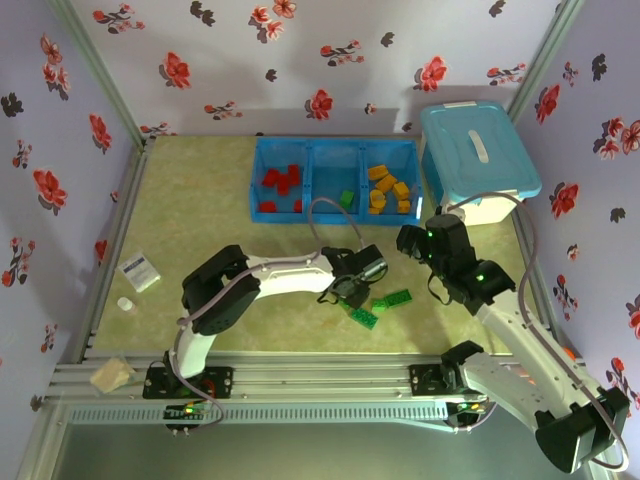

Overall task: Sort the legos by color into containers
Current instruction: Pick up the lego from the middle-left of the table, then place the lego in the container.

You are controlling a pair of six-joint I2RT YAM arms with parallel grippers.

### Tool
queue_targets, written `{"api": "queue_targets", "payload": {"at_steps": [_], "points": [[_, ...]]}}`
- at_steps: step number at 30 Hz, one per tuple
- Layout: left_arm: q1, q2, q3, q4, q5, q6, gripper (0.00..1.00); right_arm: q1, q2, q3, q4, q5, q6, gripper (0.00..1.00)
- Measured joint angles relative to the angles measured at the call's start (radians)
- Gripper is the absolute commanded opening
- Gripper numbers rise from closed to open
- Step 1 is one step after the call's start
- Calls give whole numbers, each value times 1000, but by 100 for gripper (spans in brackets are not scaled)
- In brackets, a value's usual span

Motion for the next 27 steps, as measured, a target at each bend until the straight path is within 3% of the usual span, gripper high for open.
{"api": "queue_targets", "payload": {"at_steps": [15, 20, 27], "points": [[294, -328, -111, 54, -18, -3, 26, 0, -8, -57, 10, -34, 37, 74], [378, -334, -66, 55, -18, 11, 26, 0, -10, -129, 75, -100, 70, 75], [452, -257, 138, 48, -18, 58, 26, 0, -24, -165, 74, -142, 87, 75]]}}
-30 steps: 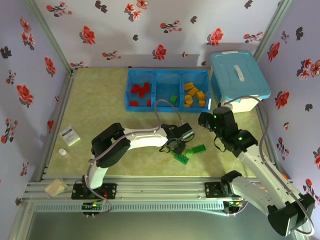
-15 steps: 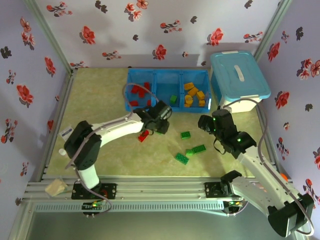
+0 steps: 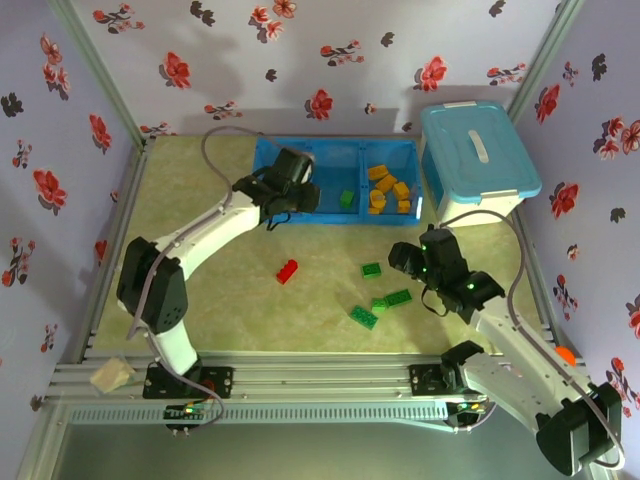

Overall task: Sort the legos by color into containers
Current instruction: Place the lego in the container.

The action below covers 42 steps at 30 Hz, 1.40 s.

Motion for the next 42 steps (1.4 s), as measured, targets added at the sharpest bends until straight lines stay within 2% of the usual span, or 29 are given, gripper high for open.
{"api": "queue_targets", "payload": {"at_steps": [6, 16, 18, 21, 24, 28, 31, 37, 42], "points": [[10, 154, 211, -25, 2, 28, 26, 0, -37, -4, -8, -15, 6, 75], [48, 346, 433, -113, 28, 29, 29, 0, -56, -29, -22, -62, 10, 76], [57, 388, 494, -141, 31, 29, 33, 0, -54, -30, -22, -78, 10, 76], [63, 423, 544, -168, 32, 33, 50, 1, -50, -32, -23, -86, 9, 76], [63, 426, 555, -192, 36, 45, 56, 5, -50, -38, -25, -96, 9, 77], [63, 423, 547, -188, 38, 47, 57, 19, -59, -51, -26, -107, 5, 79], [63, 385, 473, -166, 38, 46, 57, 40, -63, -52, -26, -107, -7, 81], [63, 219, 265, -105, 38, 46, 57, 102, -49, -47, -53, -107, -69, 85], [63, 39, 84, -14, 37, 46, 58, 206, 3, -4, -94, -107, -135, 86]]}}
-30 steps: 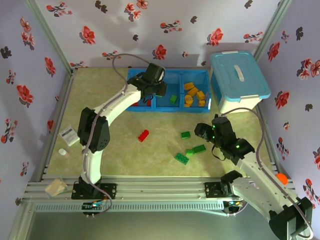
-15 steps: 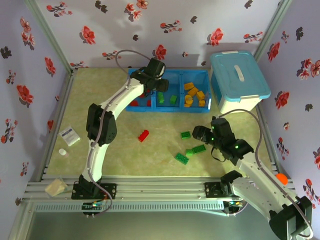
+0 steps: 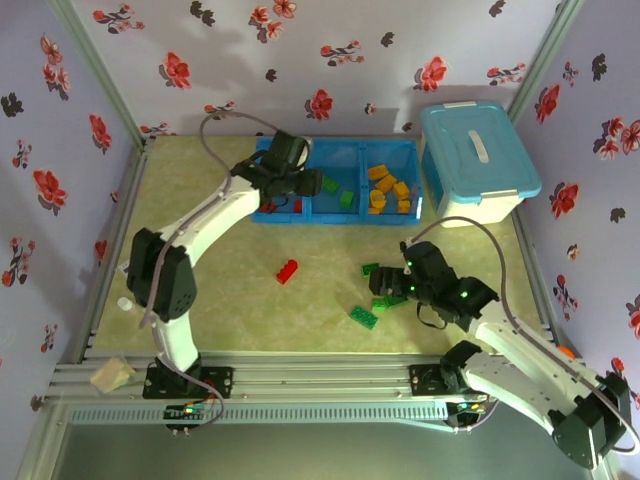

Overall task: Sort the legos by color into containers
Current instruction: Place the lego in the container.

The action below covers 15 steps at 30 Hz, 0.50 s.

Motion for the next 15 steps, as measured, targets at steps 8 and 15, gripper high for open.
{"api": "queue_targets", "payload": {"at_steps": [8, 15], "points": [[0, -153, -217, 113, -4, 1, 59, 132, 157, 58, -51, 2, -74, 83], [6, -213, -352, 160, -10, -3, 59, 232, 306, 124, -86, 25, -104, 80]]}}
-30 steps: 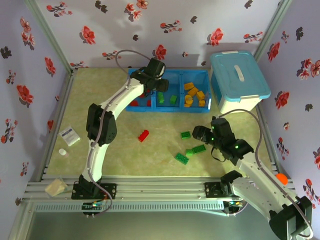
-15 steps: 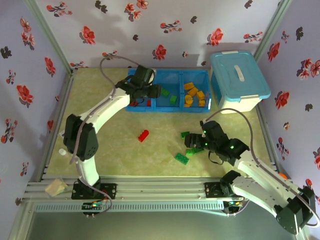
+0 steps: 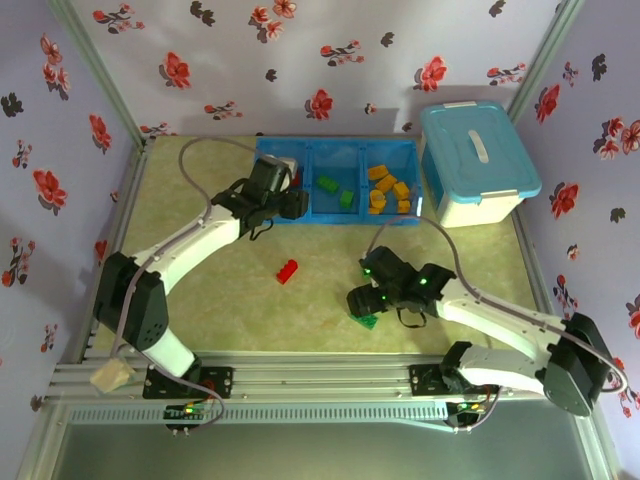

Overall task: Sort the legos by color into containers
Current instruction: Place the lego in the container, then pick up the lego from the bottom-center of the table.

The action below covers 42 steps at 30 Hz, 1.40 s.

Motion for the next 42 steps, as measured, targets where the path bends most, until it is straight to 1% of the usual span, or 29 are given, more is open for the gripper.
{"api": "queue_targets", "payload": {"at_steps": [4, 6, 7, 14, 17, 24, 26, 29, 32, 36, 38, 42], "points": [[4, -43, -68, 20, -2, -5, 59, 44, 93, 45, -15, 9, -19, 76], [7, -73, -99, 21, -8, -11, 59, 60, 138, 64, -23, 9, -32, 71], [9, -89, -114, 24, -9, -14, 59, 66, 160, 74, -30, 10, -37, 70], [15, -172, -173, 28, -21, -23, 58, 98, 287, 138, -67, 31, -60, 69], [15, -204, -195, 28, -27, -23, 58, 105, 330, 154, -82, 33, -71, 65], [15, -264, -246, 26, -35, -30, 58, 116, 430, 186, -123, 64, -79, 64], [15, -282, -259, 26, -37, -31, 58, 119, 451, 195, -138, 78, -82, 60], [15, -303, -271, 25, -42, -35, 58, 122, 488, 212, -143, 91, -86, 58], [15, -322, -279, 22, -43, -46, 58, 134, 524, 229, -152, 104, -87, 53], [15, -355, -285, 17, -46, -50, 58, 153, 567, 243, -153, 109, -97, 40], [15, -369, -290, 18, -50, -50, 58, 159, 574, 251, -157, 111, -98, 35], [15, -384, -295, 16, -54, -53, 58, 166, 578, 264, -167, 116, -96, 30]]}}
